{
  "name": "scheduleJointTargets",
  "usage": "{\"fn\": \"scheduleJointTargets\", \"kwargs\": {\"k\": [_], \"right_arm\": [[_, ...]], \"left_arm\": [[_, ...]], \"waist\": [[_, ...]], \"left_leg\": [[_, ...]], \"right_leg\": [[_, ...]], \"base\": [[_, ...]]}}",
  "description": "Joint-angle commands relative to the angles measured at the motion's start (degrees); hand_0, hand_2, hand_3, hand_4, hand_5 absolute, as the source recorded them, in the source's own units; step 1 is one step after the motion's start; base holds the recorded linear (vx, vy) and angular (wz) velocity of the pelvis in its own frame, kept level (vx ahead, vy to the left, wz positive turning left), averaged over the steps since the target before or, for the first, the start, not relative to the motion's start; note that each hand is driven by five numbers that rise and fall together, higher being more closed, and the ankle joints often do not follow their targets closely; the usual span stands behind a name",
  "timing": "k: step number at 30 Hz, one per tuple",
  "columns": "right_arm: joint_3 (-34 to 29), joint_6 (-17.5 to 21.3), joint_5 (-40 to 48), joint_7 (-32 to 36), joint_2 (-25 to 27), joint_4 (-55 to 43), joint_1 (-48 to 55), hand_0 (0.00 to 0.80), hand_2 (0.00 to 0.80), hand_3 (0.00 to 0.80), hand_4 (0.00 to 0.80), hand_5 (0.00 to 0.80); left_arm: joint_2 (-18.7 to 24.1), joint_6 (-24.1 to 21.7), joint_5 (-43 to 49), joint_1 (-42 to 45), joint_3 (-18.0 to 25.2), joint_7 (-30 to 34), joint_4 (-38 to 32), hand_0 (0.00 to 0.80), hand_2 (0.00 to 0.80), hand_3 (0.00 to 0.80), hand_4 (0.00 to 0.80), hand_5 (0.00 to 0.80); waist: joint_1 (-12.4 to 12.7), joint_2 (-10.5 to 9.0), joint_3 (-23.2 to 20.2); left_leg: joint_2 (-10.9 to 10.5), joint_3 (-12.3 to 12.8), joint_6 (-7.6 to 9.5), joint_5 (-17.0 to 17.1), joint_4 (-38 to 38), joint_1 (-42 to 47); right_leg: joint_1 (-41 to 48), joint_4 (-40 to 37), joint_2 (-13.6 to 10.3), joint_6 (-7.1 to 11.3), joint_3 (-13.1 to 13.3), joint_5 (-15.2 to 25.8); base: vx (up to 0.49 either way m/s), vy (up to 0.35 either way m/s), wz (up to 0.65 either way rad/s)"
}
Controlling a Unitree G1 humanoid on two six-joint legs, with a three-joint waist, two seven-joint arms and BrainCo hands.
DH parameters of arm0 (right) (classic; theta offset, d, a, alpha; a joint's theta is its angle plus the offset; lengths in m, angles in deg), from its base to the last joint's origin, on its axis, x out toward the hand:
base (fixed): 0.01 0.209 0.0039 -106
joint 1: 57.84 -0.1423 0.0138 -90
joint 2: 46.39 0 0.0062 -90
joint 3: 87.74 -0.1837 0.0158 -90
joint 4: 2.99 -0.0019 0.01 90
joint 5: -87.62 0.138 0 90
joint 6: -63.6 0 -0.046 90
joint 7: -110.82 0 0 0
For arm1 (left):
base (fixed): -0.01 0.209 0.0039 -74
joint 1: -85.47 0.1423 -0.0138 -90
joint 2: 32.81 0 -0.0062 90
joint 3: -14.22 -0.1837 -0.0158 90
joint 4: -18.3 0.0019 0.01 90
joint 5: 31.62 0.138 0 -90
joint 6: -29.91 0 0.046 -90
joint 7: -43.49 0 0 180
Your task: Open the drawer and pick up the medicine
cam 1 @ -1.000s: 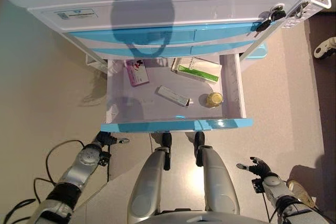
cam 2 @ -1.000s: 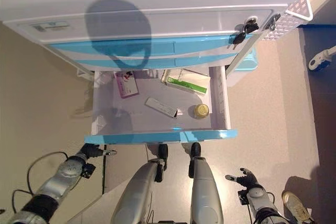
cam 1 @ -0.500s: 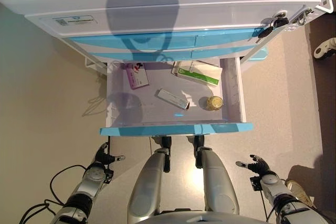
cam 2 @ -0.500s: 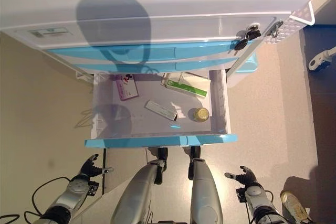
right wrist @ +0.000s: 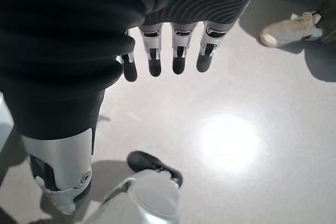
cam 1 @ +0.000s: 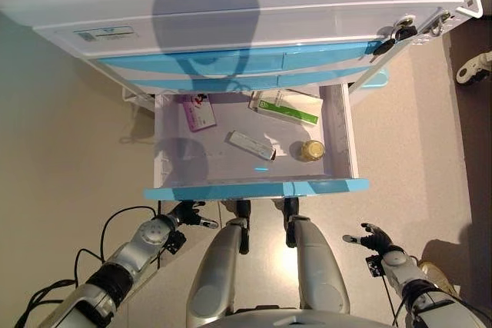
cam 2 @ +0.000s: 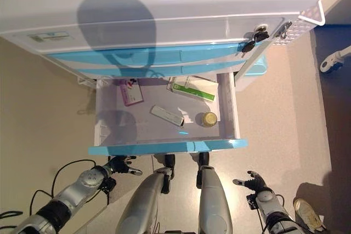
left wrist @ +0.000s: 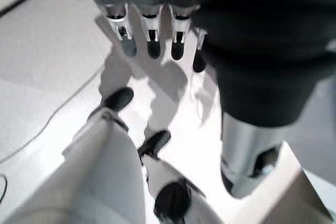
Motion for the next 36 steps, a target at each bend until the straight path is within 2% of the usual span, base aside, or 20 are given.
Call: {"fn": "scheduleJointTargets", "kwargs": {"k": [1, 2, 4, 8, 14, 19, 24, 29, 36], "right_arm": [[1.7, 0.4, 0.0, 0.2, 3.0, 0.8, 1.9, 0.000, 0.000, 0.000, 0.000, 0.000], [1.9, 0.5, -0.3, 0.4, 3.2, 1.0, 2.3, 0.000, 0.000, 0.000, 0.000, 0.000], [2.0, 0.7, -0.3, 0.5, 3.0, 1.2, 3.1, 0.000, 0.000, 0.000, 0.000, 0.000], [2.3, 1.0, -0.7, 0.3, 2.1, 2.1, 3.5, 0.000, 0.000, 0.000, 0.000, 0.000], [3.0, 1.3, -0.9, -0.2, 1.1, 1.2, 3.4, 0.000, 0.000, 0.000, 0.000, 0.000], [3.4, 1.3, -0.8, -1.0, 0.9, 1.1, 2.7, 0.000, 0.000, 0.000, 0.000, 0.000], [3.4, 1.4, -0.7, -1.7, 1.0, 1.0, 2.4, 0.000, 0.000, 0.000, 0.000, 0.000], [3.9, 1.4, -0.8, -1.6, 0.9, 1.2, 2.5, 0.000, 0.000, 0.000, 0.000, 0.000], [5.2, 1.5, -0.9, -1.2, 1.2, 1.2, 2.6, 0.000, 0.000, 0.000, 0.000, 0.000]], "left_arm": [[4.0, -2.2, -1.1, -2.0, 0.8, 1.6, -6.2, 0.000, 0.000, 0.000, 0.000, 0.000], [7.8, -2.9, -0.8, -4.6, -0.4, 1.5, -9.2, 0.000, 0.000, 0.000, 0.000, 0.000], [11.2, -3.9, -0.5, -7.4, -1.0, 1.0, -12.5, 0.000, 0.000, 0.000, 0.000, 0.000], [13.3, -5.2, 7.3, -13.7, -0.9, -2.4, -13.1, 0.000, 0.000, 0.000, 0.000, 0.000], [10.1, -5.9, 10.4, -18.1, 1.6, -7.5, -8.7, 0.000, 0.000, 0.000, 0.000, 0.000], [5.9, -5.0, 14.5, -20.7, 2.0, -9.7, -2.3, 0.000, 0.000, 0.000, 0.000, 0.000], [3.6, -3.9, 17.5, -24.0, 2.0, -12.3, 2.9, 0.000, 0.000, 0.000, 0.000, 0.000], [3.2, -3.4, 17.8, -28.2, 2.4, -14.2, 5.9, 0.000, 0.000, 0.000, 0.000, 0.000], [5.8, -3.1, 18.8, -38.8, -0.7, -15.8, 10.0, 0.000, 0.000, 0.000, 0.000, 0.000]], "waist": [[-1.0, 0.33, -1.1], [-1.3, 0.27, -1.2], [-1.4, 0.19, -1.4], [-1.8, 0.08, -1.6], [-2.2, -0.50, -1.5], [-2.7, -1.03, -1.4], [-3.2, -1.39, -1.5], [-3.6, -1.92, -1.7], [-4.2, -2.27, -2.1]], "left_leg": [[-0.5, -1.0, -0.56, -1.3, 0.1, 0.9], [-0.4, -0.9, -0.60, -1.4, 0.4, 0.8], [-0.3, -0.8, -0.67, -1.4, 0.3, 0.8], [-0.2, -0.8, -0.72, -1.3, -0.1, 0.8], [0.1, 0.0, -0.31, -1.4, 0.4, 0.3], [0.3, 0.2, -0.17, -1.4, 0.0, 0.3], [0.4, 0.4, -0.16, -1.3, 0.0, -0.2], [0.4, 0.6, -0.21, -1.2, 0.2, -0.8], [0.4, 0.8, -0.24, -1.2, 0.3, -1.5]], "right_leg": [[1.4, -4.0, 0.0, 1.56, 0.2, 5.8], [1.3, -4.0, 0.0, 1.60, 0.3, 5.8], [1.3, -4.0, 0.0, 1.65, 0.4, 5.8], [1.0, -4.1, 0.2, 1.71, 0.6, 5.7], [0.1, -3.8, 0.5, 1.87, 1.5, 5.9], [-0.1, -4.0, 0.6, 1.89, 1.9, 6.1], [-0.7, -4.2, 0.7, 1.83, 1.9, 6.3], [-1.1, -4.2, 0.8, 1.91, 2.2, 6.7], [-1.6, -4.6, 0.8, 2.05, 2.6, 7.2]], "base": [[0.005, -0.018, -0.06], [0.004, -0.020, -0.06], [0.008, -0.030, -0.05], [0.003, -0.007, -0.01], [-0.001, -0.003, -0.08], [0.000, -0.002, -0.02], [-0.001, 0.003, -0.05], [0.000, 0.000, 0.00], [0.000, 0.000, 0.00]]}}
